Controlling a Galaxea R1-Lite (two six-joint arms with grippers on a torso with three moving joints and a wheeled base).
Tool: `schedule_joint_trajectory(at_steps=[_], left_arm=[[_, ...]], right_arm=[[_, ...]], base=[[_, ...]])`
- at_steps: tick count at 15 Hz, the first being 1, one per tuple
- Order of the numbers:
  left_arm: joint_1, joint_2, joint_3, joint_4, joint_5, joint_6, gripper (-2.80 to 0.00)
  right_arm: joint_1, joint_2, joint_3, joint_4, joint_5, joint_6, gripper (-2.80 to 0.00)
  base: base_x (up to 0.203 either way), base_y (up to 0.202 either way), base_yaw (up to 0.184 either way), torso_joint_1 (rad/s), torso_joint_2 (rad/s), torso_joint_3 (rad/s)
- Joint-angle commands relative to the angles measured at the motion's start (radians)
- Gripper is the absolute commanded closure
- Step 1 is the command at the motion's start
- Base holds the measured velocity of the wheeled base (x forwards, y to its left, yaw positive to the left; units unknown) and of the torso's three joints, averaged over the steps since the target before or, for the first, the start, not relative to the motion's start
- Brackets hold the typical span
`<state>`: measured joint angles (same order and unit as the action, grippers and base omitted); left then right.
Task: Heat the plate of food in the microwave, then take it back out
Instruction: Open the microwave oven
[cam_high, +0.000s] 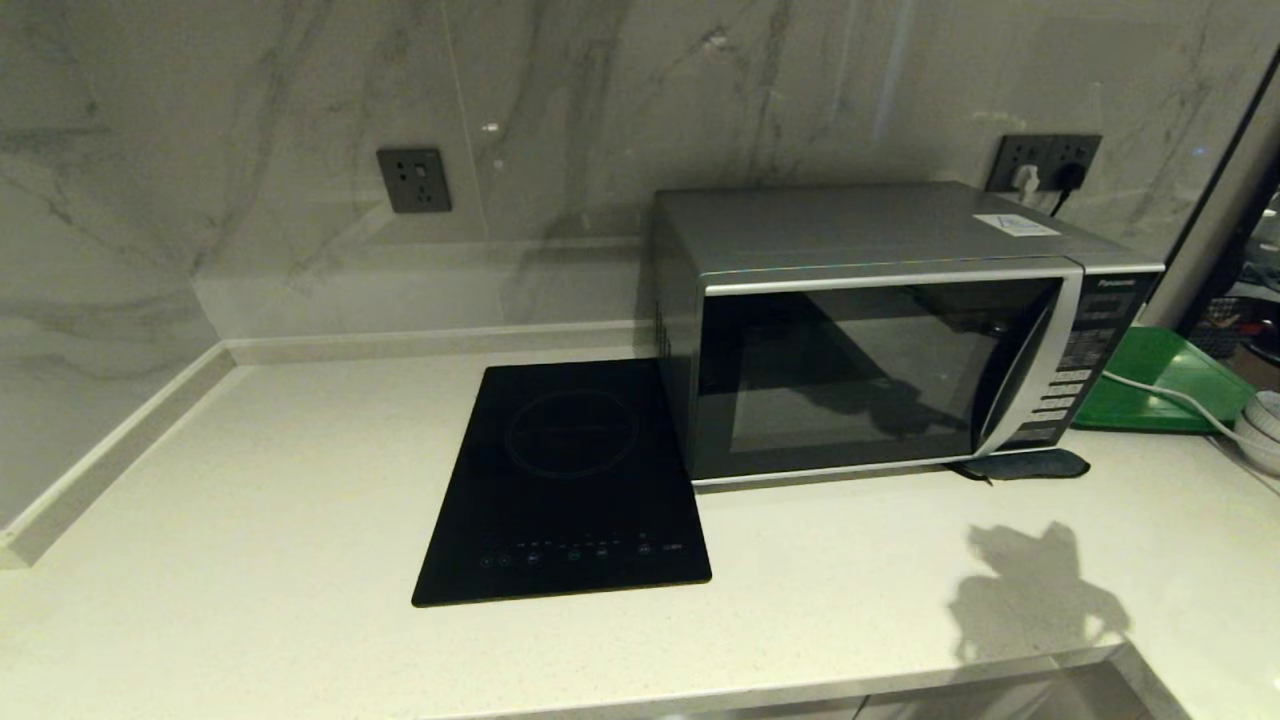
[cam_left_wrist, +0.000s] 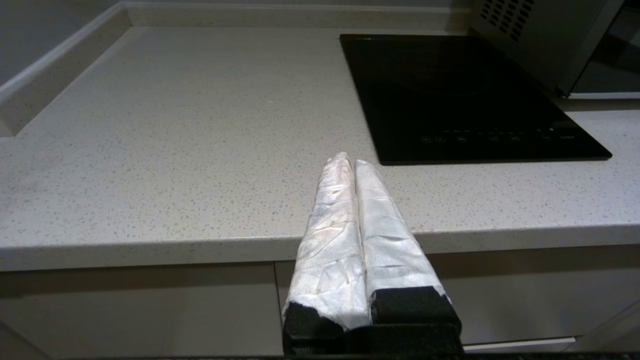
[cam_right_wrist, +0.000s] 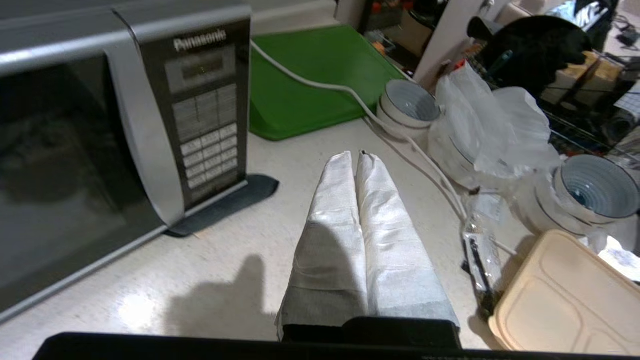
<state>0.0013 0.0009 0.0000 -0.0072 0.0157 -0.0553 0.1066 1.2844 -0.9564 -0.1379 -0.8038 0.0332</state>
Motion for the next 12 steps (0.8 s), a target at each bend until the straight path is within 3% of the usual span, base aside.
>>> schedule_joint_trajectory(at_steps=[1,7,8,12], left_arm=[[0.000,0.001,0.000,0.000,0.001,-0.001,0.00],[0.000,0.001,0.000,0.000,0.001,-0.001,0.00],[0.000,0.001,0.000,0.000,0.000,-0.001,0.00],[0.000,0.001,0.000,0.000,0.001,-0.001,0.00]], right_arm=[[0.001,0.031,0.009,-0.004,-0.008,-0.003,0.00],[-0.001,0.048,0.028,-0.005,-0.009,-0.009,0.00],[-0.001,0.052,0.036,-0.006,-0.011,-0.007,-2.80],[-0.001,0.089,0.039,-0.003,-0.017,-0.002,-2.80]], base=[[0.000,0.000,0.000,0.000,0.00,0.000],[0.000,0.000,0.000,0.000,0.00,0.000],[0.000,0.000,0.000,0.000,0.00,0.000],[0.000,0.000,0.000,0.000,0.00,0.000]])
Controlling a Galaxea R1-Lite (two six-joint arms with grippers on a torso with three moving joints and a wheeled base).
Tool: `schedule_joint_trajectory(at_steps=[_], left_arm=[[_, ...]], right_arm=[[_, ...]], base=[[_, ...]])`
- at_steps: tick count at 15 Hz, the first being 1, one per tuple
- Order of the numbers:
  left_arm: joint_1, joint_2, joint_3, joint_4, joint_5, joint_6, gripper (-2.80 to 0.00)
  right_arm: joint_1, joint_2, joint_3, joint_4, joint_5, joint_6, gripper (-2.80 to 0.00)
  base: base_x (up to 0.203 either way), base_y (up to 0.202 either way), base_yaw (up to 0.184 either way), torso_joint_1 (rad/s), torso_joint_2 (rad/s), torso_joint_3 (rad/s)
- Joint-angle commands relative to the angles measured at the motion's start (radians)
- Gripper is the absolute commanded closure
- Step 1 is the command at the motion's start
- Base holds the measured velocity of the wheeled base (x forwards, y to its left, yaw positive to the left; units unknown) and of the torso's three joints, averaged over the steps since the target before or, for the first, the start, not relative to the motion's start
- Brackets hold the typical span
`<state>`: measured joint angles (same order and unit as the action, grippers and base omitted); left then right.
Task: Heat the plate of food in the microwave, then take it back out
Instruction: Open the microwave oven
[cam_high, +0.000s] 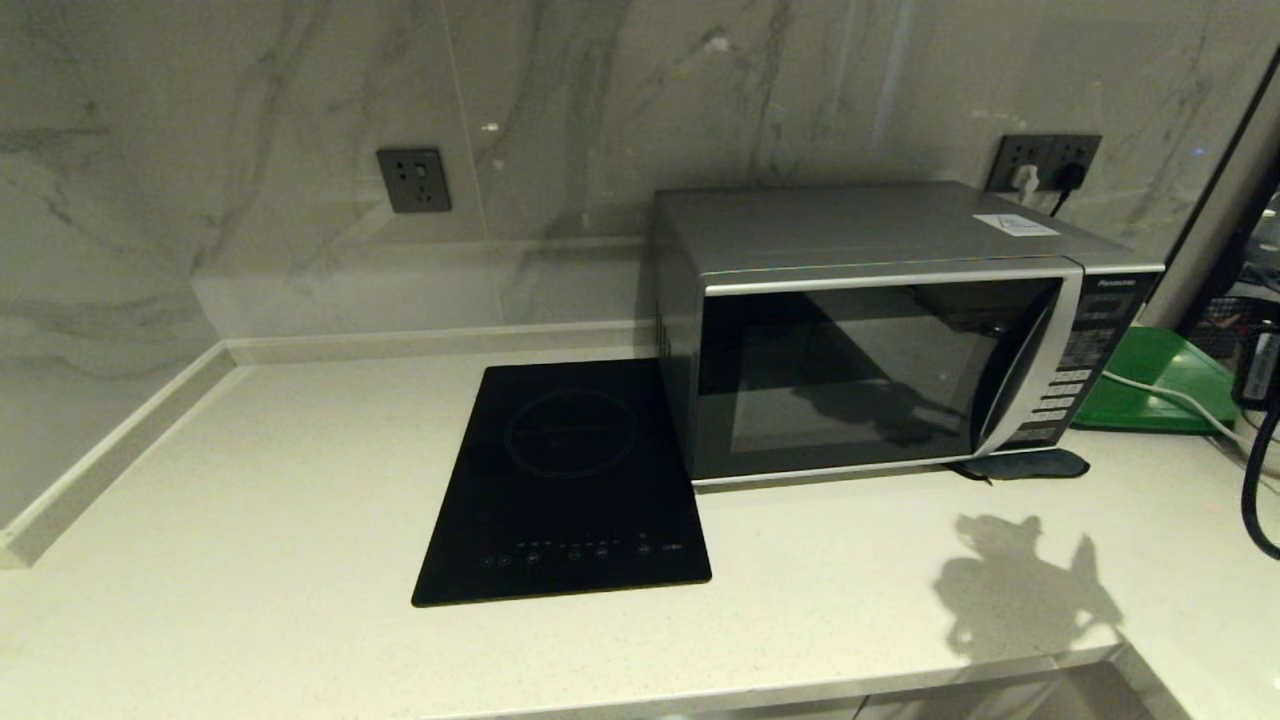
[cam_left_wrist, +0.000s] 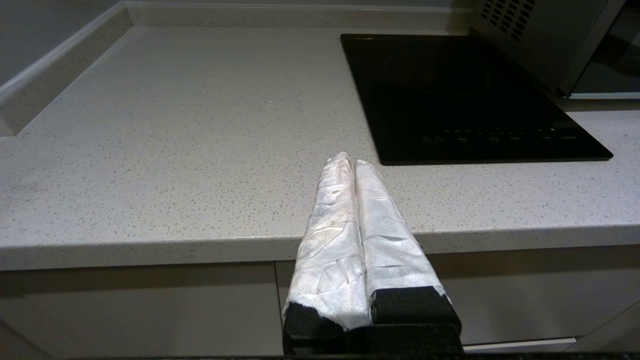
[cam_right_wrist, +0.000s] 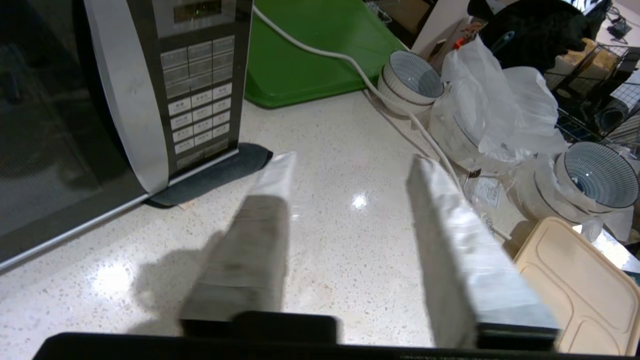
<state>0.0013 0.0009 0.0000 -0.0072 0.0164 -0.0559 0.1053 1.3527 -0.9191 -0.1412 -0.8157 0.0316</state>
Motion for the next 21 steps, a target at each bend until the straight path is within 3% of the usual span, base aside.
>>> schedule_joint_trajectory(at_steps=[1,9,15,17,21], left_arm=[[0.000,0.001,0.000,0.000,0.000,-0.001,0.00],[0.000,0.001,0.000,0.000,0.000,-0.001,0.00],[0.000,0.001,0.000,0.000,0.000,-0.001,0.00],[0.000,0.001,0.000,0.000,0.000,-0.001,0.00],[0.000,0.001,0.000,0.000,0.000,-0.001,0.00]], right_arm=[[-0.002,0.033,0.002,0.004,-0.005,-0.002,-2.80],[0.000,0.117,-0.009,-0.019,-0.010,-0.013,-2.80],[0.089,0.371,-0.018,-0.487,-0.279,-0.007,-2.80],[0.117,0.440,-0.014,-0.535,-0.320,0.018,-2.80],[0.123,0.498,-0.021,-0.541,-0.327,0.037,-2.80]], base=[[0.000,0.000,0.000,0.000,0.00,0.000],[0.000,0.000,0.000,0.000,0.00,0.000],[0.000,0.000,0.000,0.000,0.00,0.000],[0.000,0.000,0.000,0.000,0.00,0.000],[0.000,0.000,0.000,0.000,0.00,0.000]])
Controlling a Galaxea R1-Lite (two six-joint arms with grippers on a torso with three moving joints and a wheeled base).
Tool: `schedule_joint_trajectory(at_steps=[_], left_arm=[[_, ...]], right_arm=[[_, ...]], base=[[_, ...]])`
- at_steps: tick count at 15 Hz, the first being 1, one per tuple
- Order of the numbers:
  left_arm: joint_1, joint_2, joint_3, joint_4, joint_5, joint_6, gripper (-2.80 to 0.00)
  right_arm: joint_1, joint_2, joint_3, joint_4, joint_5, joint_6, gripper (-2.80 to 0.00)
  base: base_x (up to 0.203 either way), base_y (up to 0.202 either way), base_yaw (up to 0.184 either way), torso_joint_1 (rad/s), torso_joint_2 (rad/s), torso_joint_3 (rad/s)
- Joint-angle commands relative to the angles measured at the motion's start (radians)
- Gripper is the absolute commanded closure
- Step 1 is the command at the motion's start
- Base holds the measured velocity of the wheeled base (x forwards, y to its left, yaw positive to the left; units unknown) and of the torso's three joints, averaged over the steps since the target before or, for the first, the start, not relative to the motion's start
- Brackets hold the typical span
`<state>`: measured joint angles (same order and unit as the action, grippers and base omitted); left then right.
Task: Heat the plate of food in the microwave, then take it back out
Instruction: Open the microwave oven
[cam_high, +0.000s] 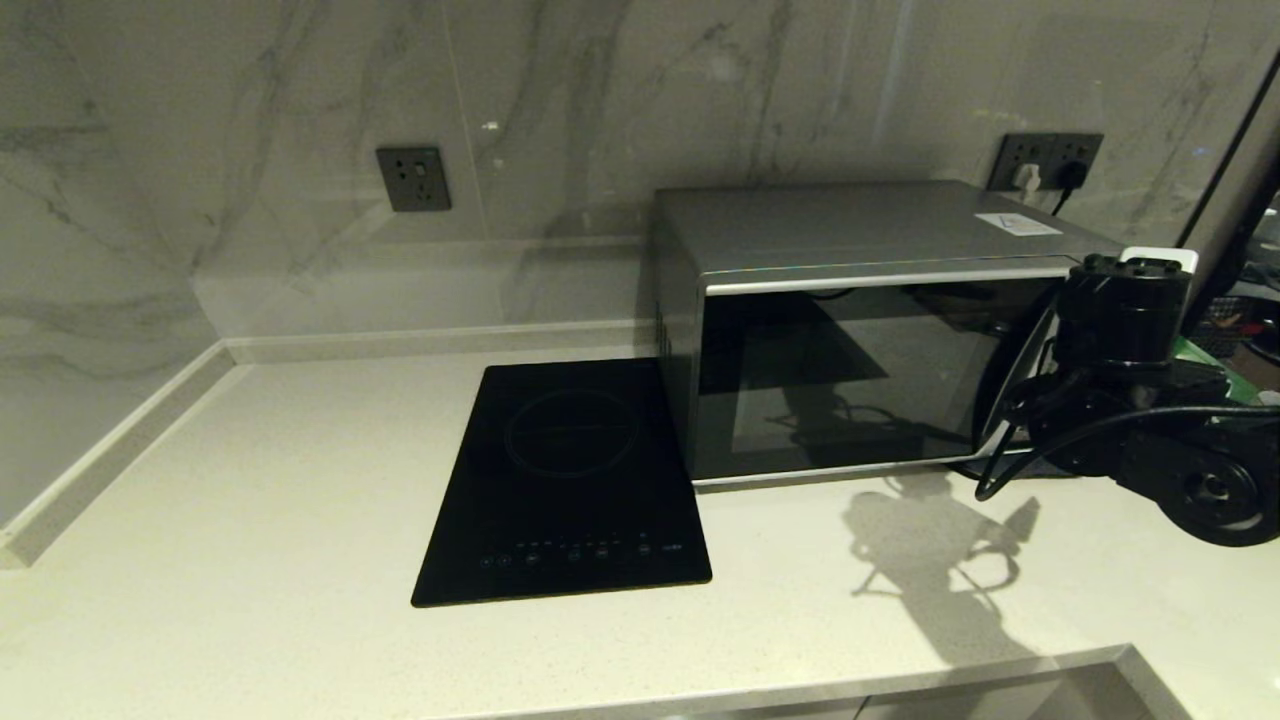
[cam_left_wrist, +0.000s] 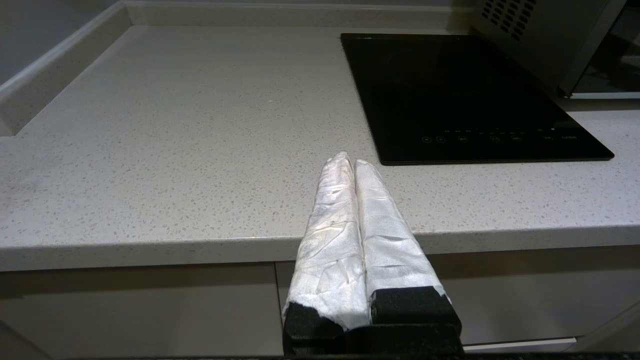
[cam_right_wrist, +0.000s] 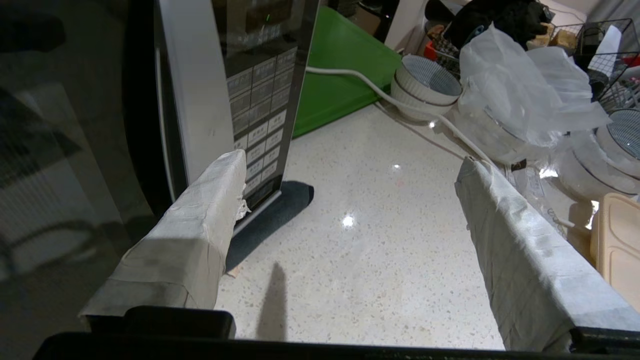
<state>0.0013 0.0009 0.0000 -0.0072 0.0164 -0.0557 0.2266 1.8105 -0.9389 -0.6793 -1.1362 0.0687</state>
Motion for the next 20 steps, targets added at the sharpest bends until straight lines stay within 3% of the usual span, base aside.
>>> schedule_joint_trajectory(at_steps=[1,9,20], left_arm=[[0.000,0.001,0.000,0.000,0.000,-0.001,0.00],[0.000,0.001,0.000,0.000,0.000,-0.001,0.00],[0.000,0.001,0.000,0.000,0.000,-0.001,0.00]], right_arm=[[0.002,0.048,-0.001,-0.003,-0.007,0.002,-2.80],[-0.016,0.180,-0.131,-0.001,-0.004,-0.003,-2.80],[-0.073,0.271,-0.190,-0.002,0.000,0.000,-2.80]], base=[[0.000,0.000,0.000,0.000,0.00,0.000],[0.000,0.000,0.000,0.000,0.00,0.000],[0.000,0.000,0.000,0.000,0.00,0.000]])
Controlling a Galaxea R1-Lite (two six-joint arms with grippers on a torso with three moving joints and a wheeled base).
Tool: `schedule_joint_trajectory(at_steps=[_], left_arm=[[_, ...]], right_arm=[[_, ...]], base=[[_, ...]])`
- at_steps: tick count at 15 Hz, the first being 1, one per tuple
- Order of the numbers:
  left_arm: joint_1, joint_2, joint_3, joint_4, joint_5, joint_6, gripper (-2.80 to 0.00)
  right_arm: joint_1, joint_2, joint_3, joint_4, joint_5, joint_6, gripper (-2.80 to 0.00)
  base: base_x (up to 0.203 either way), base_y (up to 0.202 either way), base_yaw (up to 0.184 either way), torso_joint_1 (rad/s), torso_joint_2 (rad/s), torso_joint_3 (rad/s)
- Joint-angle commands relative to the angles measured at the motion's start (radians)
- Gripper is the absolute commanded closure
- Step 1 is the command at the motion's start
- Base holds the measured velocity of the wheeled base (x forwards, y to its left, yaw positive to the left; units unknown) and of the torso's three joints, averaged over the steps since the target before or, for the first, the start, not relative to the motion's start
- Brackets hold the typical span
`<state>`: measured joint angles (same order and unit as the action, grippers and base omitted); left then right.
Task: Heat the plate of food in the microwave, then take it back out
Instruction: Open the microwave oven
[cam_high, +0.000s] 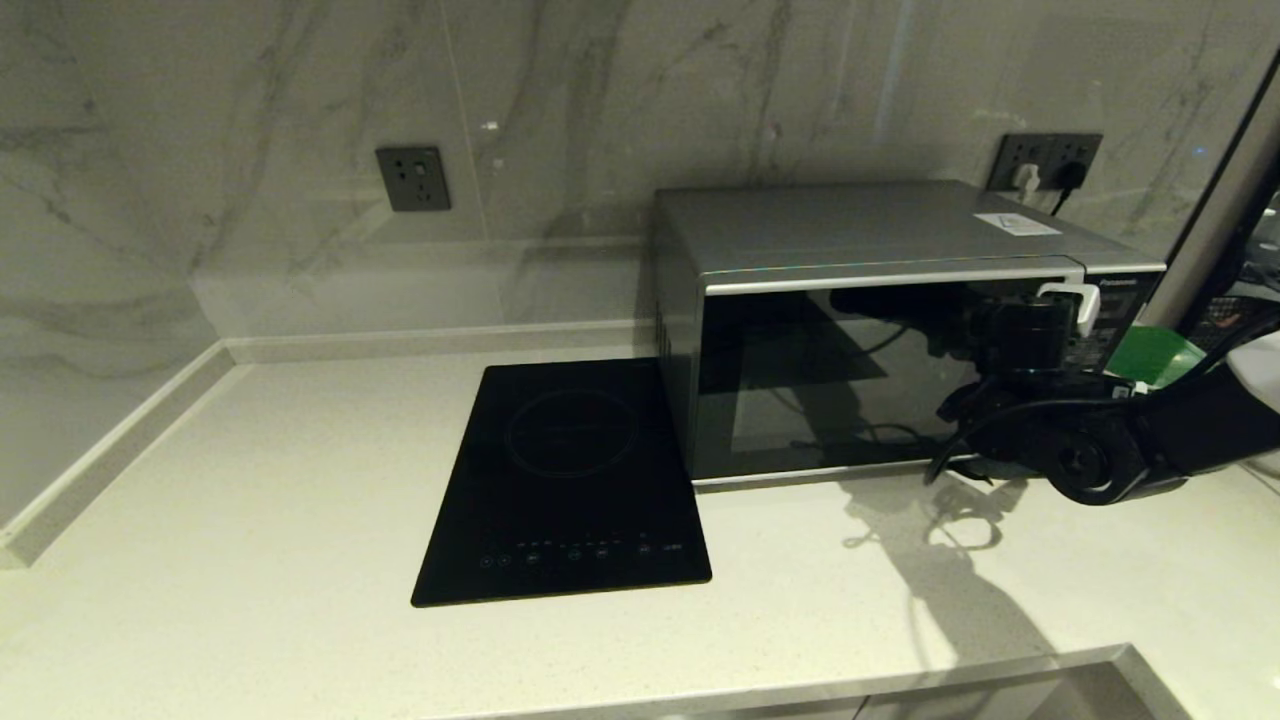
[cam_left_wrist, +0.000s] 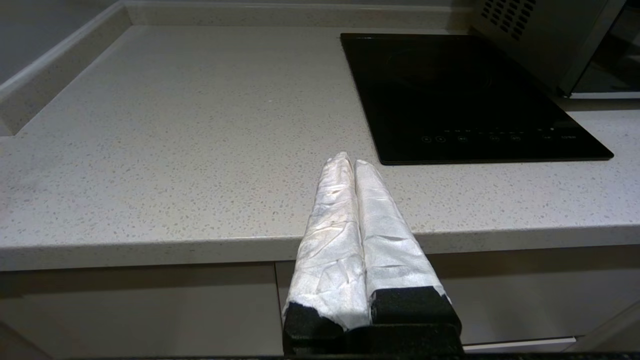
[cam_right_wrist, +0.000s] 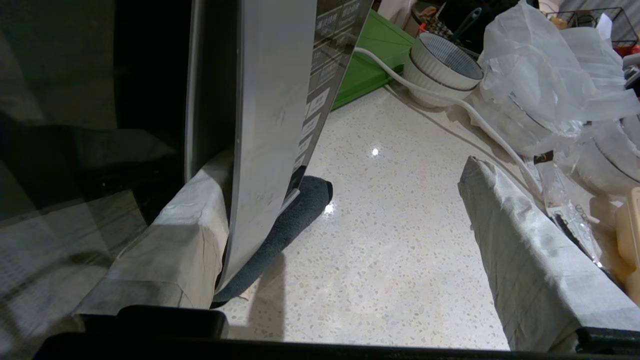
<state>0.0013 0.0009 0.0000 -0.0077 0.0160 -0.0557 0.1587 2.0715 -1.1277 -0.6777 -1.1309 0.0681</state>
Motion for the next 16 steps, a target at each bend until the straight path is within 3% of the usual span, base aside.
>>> schedule_joint_trajectory(at_steps=[1,8,9,16], left_arm=[[0.000,0.001,0.000,0.000,0.001,-0.001,0.00],[0.000,0.001,0.000,0.000,0.001,-0.001,0.00],[0.000,0.001,0.000,0.000,0.001,-0.001,0.00],[0.000,0.001,0.000,0.000,0.001,-0.001,0.00]], right_arm=[[-0.010,0.012,-0.003,-0.005,-0.006,0.002,-2.80],[-0.047,0.022,-0.004,-0.005,-0.004,0.007,-2.80],[-0.047,0.022,-0.006,-0.004,-0.004,0.006,0.00],[-0.045,0.021,0.000,-0.003,-0.004,0.006,0.00]], base=[[0.000,0.000,0.000,0.000,0.00,0.000],[0.000,0.000,0.000,0.000,0.00,0.000],[0.000,0.000,0.000,0.000,0.00,0.000],[0.000,0.000,0.000,0.000,0.00,0.000]])
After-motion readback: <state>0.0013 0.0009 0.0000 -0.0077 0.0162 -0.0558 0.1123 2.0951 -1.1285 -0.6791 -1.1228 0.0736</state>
